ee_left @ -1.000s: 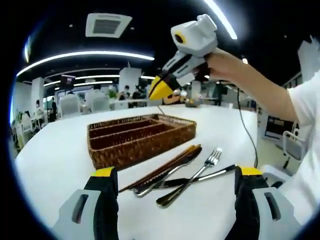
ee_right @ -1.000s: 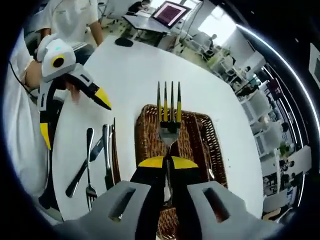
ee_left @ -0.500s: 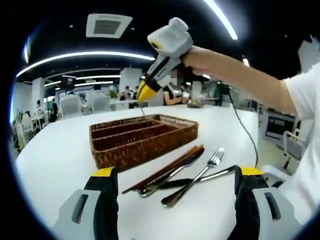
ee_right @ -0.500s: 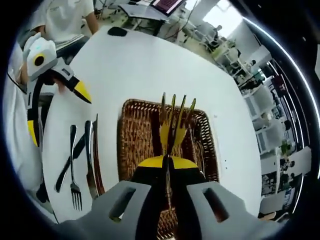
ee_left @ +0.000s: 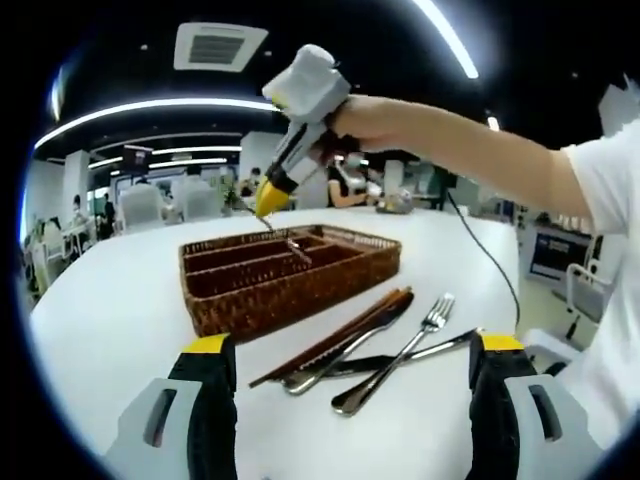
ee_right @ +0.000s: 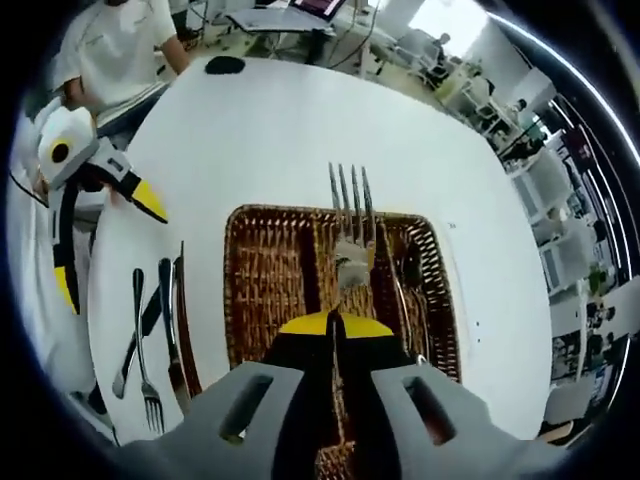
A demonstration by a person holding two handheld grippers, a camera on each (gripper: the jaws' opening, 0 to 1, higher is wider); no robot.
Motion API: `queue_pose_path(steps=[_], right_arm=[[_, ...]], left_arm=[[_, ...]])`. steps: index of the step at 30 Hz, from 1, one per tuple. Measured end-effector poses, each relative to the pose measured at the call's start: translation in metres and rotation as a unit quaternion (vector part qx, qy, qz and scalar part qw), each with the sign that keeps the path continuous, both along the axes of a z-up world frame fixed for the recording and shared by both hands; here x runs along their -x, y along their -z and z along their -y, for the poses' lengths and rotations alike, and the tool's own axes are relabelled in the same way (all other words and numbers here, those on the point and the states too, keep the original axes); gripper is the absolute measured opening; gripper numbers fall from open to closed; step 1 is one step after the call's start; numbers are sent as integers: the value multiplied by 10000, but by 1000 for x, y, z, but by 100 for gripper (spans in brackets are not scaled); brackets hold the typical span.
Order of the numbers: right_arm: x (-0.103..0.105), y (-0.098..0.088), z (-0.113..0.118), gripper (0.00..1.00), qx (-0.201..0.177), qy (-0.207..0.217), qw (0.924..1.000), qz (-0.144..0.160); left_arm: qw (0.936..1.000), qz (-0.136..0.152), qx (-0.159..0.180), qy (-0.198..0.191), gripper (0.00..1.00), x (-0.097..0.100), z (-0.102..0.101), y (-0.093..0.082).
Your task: Arrange the knives, forks, and spoons in their matching storage slots by inserting each utensil handle-first until every utensil is classified and aligned in the correct compartment
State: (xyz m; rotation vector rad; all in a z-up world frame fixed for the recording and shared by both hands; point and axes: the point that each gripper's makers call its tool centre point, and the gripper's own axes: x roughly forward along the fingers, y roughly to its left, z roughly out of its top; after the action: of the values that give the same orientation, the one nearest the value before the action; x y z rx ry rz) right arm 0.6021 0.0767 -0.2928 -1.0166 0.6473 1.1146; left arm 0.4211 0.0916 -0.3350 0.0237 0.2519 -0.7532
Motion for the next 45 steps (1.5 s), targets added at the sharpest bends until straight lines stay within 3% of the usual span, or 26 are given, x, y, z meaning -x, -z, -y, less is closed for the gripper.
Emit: queue_pose_path(steps=[12,17,24,31,37,45], right_arm=[[-20,50,-4,0,423,107,9976,-532],[-29,67,-1,0,706,36,9956,-613],[-38,83,8,0,722,130,9946,-738],[-39,89,20,0,643,188,9946,-797],[-58,90,21,1,666,183,9954,-661],[-55,90,22,1,619,211,9958,-648]], left_arm=[[10000,-67,4,10,97,-4,1,5],[10000,-67,7,17,97,-3,1,4],[9999,-103,-5,14,97,-4,0,7],[9999,-121,-17,3,97,-5,0,8],[9999,-129,-31,26,97,-6,3,8],[9999,-137,-58,36,97,-5,3,8]])
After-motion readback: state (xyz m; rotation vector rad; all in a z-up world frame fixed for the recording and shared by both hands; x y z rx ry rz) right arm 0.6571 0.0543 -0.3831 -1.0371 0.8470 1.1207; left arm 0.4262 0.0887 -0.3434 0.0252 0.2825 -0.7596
